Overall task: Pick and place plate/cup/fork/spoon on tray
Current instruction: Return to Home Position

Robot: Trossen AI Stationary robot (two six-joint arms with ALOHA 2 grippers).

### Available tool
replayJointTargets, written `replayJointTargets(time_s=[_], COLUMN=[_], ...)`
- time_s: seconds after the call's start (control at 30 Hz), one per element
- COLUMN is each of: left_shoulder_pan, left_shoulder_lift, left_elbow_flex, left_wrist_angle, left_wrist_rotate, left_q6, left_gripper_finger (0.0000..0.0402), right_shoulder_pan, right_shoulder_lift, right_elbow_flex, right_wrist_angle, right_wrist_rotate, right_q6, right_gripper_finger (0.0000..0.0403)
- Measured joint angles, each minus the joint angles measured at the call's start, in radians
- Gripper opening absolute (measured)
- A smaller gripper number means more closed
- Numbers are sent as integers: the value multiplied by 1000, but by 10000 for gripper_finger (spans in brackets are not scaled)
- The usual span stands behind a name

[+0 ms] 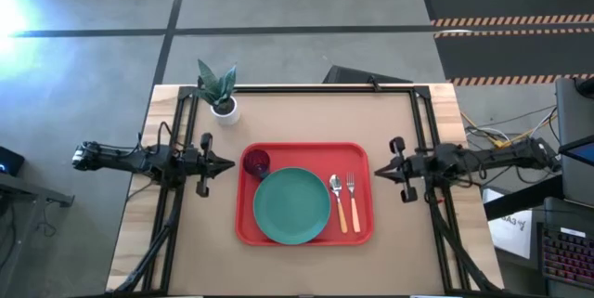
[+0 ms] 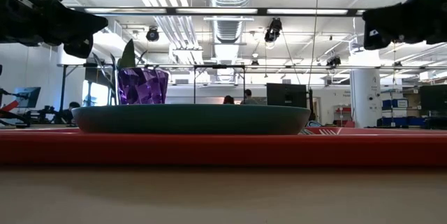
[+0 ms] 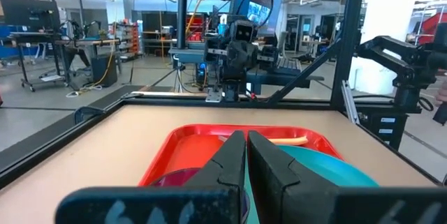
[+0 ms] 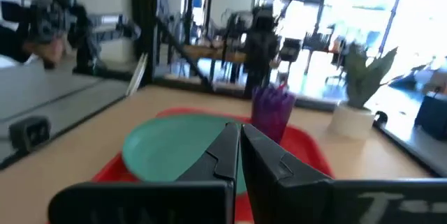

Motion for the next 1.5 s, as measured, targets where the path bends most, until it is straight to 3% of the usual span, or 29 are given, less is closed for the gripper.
replayJointTargets(time_s=[0.1,0.2,0.27,0.97,1.23,1.5], left_shoulder_pan=[0,0,0,1,1,1], left_shoulder_lift=[-1,2,2,13,44,96], left_elbow_flex=[0,-1,-1,-5,-5,-6], left_wrist_angle=[1,-1,-1,-78,-79,-79], left_wrist_rotate=[13,63,95,76,77,77], left_q6=[0,-5,-28,26,27,27], left_gripper_finger=[0,0,0,0,0,0], right_shoulder_pan=[27,38,38,37,37,37], right_shoulder_lift=[3,1,0,2,3,3], right_elbow_flex=[0,0,0,0,0,0], right_wrist_angle=[-36,-56,-75,-209,-212,-211], right_wrist_rotate=[-33,-172,-209,-198,-198,-199], right_q6=[-11,-48,-20,25,166,103], right_gripper_finger=[9,9,9,9,9,9])
